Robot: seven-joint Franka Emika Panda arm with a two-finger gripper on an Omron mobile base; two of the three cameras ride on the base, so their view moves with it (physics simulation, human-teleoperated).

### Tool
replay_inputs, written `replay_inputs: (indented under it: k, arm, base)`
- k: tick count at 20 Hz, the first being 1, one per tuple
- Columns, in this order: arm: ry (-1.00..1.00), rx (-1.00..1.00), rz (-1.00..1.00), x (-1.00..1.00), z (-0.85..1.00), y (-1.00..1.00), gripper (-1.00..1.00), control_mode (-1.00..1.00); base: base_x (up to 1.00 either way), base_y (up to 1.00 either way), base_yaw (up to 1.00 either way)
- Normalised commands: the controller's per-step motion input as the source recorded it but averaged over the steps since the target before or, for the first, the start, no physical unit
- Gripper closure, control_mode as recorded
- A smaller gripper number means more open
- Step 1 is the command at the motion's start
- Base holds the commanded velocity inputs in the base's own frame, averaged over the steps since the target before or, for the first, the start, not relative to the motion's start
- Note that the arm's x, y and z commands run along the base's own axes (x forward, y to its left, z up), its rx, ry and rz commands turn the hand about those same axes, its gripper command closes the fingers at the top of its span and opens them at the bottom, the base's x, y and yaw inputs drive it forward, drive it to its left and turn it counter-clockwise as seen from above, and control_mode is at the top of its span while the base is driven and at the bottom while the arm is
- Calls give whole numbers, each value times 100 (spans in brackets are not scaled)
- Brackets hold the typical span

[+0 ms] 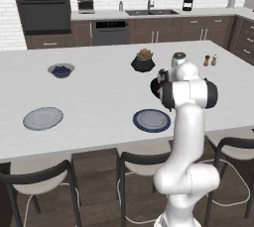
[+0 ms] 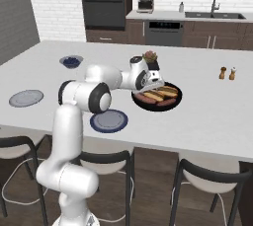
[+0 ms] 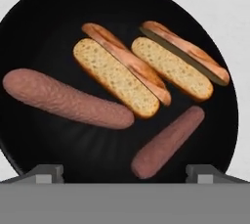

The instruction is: Place one bun and one sausage from the bowl on each plate.

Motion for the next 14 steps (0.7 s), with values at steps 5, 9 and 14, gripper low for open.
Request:
replay_inputs:
  k: [5, 9, 14]
  arm:
    - [5, 0, 2, 67, -7, -24, -100, -100]
    - [11, 2, 3, 30, -37, -14, -100, -100]
    - [7, 1, 4, 14, -58, -3, -100, -100]
  base:
    - [0, 0, 0]
    - [0, 0, 0]
    - [0, 0, 0]
